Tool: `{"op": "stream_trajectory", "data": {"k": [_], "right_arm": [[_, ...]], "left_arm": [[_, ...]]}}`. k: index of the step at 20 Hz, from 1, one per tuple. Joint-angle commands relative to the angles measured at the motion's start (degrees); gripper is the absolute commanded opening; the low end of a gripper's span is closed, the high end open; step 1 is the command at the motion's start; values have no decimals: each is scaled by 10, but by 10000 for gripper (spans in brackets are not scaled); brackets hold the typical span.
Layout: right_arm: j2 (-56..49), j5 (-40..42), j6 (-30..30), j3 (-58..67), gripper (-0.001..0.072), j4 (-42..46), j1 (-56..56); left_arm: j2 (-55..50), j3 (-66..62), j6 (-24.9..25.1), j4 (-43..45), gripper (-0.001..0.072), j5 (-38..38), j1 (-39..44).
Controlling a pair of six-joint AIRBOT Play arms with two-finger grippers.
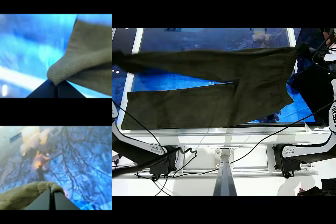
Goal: Fold the clothes and pants, and hang the long-sleeved shirts on hangers.
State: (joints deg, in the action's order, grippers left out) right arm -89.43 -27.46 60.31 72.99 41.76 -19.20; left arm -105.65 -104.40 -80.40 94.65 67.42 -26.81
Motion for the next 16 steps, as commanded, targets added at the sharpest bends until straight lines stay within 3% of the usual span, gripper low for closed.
{"op": "stream_trajectory", "data": {"k": [1,2,3,4,7,8,11,12,13,14,15,16], "right_arm": [[0,-6,0,0,49,10,0],[0,-6,0,0,160,12,0],[0,-6,0,1,396,17,0],[0,-7,0,1,549,21,0],[7,-34,0,3,562,36,-2],[14,-41,1,4,560,51,-2],[52,-97,10,3,554,114,-11],[67,-126,26,3,530,135,-19],[84,-162,40,3,367,157,-30],[104,-204,46,3,179,180,-44],[122,-246,46,3,102,197,-60],[142,-295,49,3,99,211,-77]], "left_arm": [[-68,-1,-7,17,99,124,-9],[-73,-1,-14,17,333,123,-9],[-73,-2,-21,18,590,117,-7],[-71,-6,-29,22,667,115,-6],[-53,-46,-43,54,666,114,-2],[-43,-62,-43,61,644,112,0],[6,-99,-43,46,313,94,0],[28,-100,-43,26,78,84,2],[49,-100,-41,7,19,71,3],[71,-100,-41,-17,18,54,5],[93,-100,-41,-42,18,37,7],[111,-100,-41,-68,18,24,10]]}}
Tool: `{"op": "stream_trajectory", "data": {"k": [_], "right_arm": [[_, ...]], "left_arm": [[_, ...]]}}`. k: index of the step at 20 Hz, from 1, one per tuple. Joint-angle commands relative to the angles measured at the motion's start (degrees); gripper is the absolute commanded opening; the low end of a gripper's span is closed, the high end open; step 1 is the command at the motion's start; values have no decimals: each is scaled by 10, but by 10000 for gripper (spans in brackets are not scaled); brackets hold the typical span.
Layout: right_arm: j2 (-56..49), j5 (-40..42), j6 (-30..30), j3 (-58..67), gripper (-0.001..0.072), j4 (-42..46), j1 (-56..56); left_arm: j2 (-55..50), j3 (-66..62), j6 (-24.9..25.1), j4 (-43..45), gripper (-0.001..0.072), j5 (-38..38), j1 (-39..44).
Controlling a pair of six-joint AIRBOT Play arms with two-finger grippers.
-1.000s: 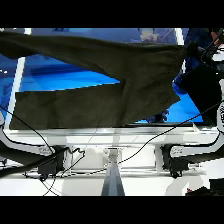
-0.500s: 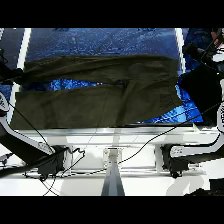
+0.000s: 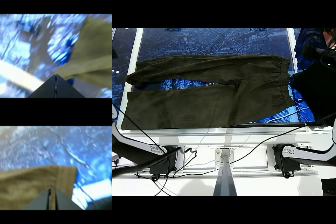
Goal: Fold the clothes and pants, and hang the long-sleeved shirts on hangers.
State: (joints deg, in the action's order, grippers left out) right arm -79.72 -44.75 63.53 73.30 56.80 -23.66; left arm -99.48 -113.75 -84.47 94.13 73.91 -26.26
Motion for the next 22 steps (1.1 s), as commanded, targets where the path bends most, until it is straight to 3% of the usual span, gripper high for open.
{"op": "stream_trajectory", "data": {"k": [1,5,11,12,13,14,20,22], "right_arm": [[62,-174,20,0,75,75,-49],[118,-360,51,-55,43,115,-118],[247,-332,121,-284,44,105,-190],[252,-331,122,-310,84,103,-190],[252,-323,129,-338,323,92,-190],[249,-302,149,-365,455,81,-190],[220,-154,162,-475,458,-3,-190],[199,-107,119,-489,457,-50,-189]], "left_arm": [[68,-6,0,-89,18,-46,9],[121,-6,30,-138,18,-30,35],[166,-5,61,-138,18,21,83],[171,-5,61,-138,19,29,86],[175,-5,61,-138,18,34,87],[175,-5,61,-138,19,36,88],[143,-5,60,-139,18,27,88],[123,-5,60,-138,29,28,87]]}}
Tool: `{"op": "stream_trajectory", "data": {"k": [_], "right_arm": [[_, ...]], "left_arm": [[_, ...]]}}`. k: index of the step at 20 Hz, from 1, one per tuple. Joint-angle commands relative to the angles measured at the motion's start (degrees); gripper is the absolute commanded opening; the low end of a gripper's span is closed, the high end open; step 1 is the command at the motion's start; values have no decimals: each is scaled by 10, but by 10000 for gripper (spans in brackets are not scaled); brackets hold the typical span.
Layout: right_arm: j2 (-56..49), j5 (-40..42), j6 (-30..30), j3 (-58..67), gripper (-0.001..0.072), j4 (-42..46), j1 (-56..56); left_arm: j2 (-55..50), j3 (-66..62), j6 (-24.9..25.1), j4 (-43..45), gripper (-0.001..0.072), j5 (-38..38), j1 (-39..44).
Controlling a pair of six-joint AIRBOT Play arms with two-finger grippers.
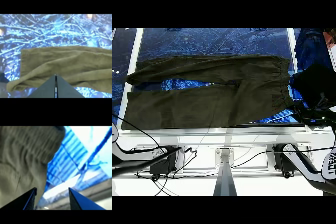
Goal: Fold the clothes and pants, and hang the long-sleeved shirts on hangers.
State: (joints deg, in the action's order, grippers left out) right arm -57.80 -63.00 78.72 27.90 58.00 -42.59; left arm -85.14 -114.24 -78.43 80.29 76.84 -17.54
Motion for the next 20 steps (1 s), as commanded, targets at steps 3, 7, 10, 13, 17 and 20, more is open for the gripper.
{"op": "stream_trajectory", "data": {"k": [3,7,10,13,17,20], "right_arm": [[-52,122,-103,-35,455,-136,1],[-65,175,-206,-35,416,-224,1],[-66,207,-234,-35,333,-248,2],[-65,208,-244,-35,319,-247,6],[-65,235,-244,-35,111,-247,52],[-65,251,-243,-35,96,-247,73]], "left_arm": [[-49,0,-9,3,283,53,-16],[-67,2,-67,28,19,147,-70],[-65,9,-86,79,19,237,-128],[-52,30,-90,94,19,293,-189],[48,167,-91,93,19,194,-263],[163,368,-52,93,19,56,-312]]}}
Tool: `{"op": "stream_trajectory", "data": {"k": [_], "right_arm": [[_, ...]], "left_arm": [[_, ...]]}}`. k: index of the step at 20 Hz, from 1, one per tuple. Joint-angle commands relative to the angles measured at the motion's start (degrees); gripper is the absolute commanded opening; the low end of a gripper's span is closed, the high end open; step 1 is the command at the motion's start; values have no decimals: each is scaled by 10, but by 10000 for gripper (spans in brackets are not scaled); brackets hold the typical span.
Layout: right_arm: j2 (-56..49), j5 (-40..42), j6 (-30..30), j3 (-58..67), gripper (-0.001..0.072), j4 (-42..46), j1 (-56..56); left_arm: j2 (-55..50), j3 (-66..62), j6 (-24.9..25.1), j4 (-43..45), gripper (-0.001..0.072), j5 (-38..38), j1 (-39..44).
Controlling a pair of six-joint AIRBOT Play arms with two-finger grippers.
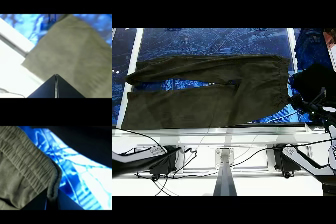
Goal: Fold the clothes and pants, and hang the long-sleeved shirts on hangers.
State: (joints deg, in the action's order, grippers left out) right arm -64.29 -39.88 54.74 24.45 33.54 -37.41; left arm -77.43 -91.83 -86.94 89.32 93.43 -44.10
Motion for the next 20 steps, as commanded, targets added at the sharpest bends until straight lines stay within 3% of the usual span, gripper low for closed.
{"op": "stream_trajectory", "data": {"k": [1,3,4,5,6,9,13,15,18,20], "right_arm": [[0,20,-4,0,96,-2,23],[0,20,-4,0,95,-2,23],[0,19,-3,0,95,-2,23],[0,19,-3,0,95,-2,23],[0,19,-3,0,95,-2,23],[0,19,-3,0,95,-2,23],[0,19,-3,0,95,-2,23],[0,20,-4,0,95,3,23],[0,19,-4,0,94,26,23],[0,16,-4,0,94,29,23]], "left_arm": [[118,217,76,3,20,-135,-64],[151,339,99,0,39,-152,-101],[155,393,98,-17,239,-161,-122],[154,434,98,-45,515,-173,-142],[153,470,93,-79,588,-190,-163],[158,521,99,-185,577,-264,-216],[159,525,109,-176,575,-312,-265],[154,530,164,-181,525,-327,-283],[130,540,198,-192,518,-345,-291],[107,541,242,-256,518,-362,-291]]}}
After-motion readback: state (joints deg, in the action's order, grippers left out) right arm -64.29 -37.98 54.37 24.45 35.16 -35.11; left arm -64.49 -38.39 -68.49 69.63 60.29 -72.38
